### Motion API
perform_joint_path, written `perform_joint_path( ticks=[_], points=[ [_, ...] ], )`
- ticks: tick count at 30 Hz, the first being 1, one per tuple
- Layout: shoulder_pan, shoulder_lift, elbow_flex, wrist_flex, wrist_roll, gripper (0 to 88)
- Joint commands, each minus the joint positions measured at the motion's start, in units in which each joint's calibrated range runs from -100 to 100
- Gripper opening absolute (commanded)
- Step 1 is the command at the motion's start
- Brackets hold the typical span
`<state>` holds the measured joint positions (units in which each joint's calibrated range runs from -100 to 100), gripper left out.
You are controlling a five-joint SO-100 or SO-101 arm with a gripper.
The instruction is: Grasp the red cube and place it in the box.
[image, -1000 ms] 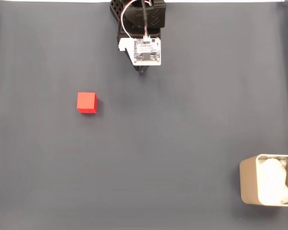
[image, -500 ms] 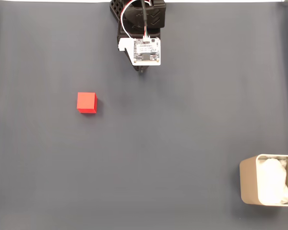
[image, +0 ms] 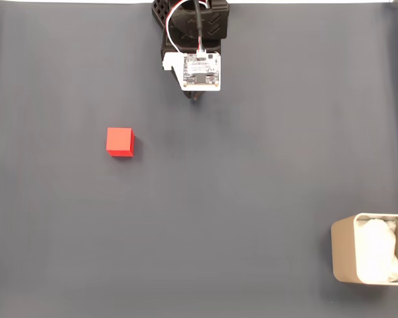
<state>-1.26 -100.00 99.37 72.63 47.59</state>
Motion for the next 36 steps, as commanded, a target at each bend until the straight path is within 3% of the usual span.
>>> perform_joint_path(
  ticks=[1,14,36],
  points=[
    [0.8,0.1,0.5,-5.3,-0.9,0.0],
    [0.4,5.1,-7.7,-16.7,-1.8,0.2],
    [2.0,27.6,-40.5,-7.9,0.1,1.1]
  ],
)
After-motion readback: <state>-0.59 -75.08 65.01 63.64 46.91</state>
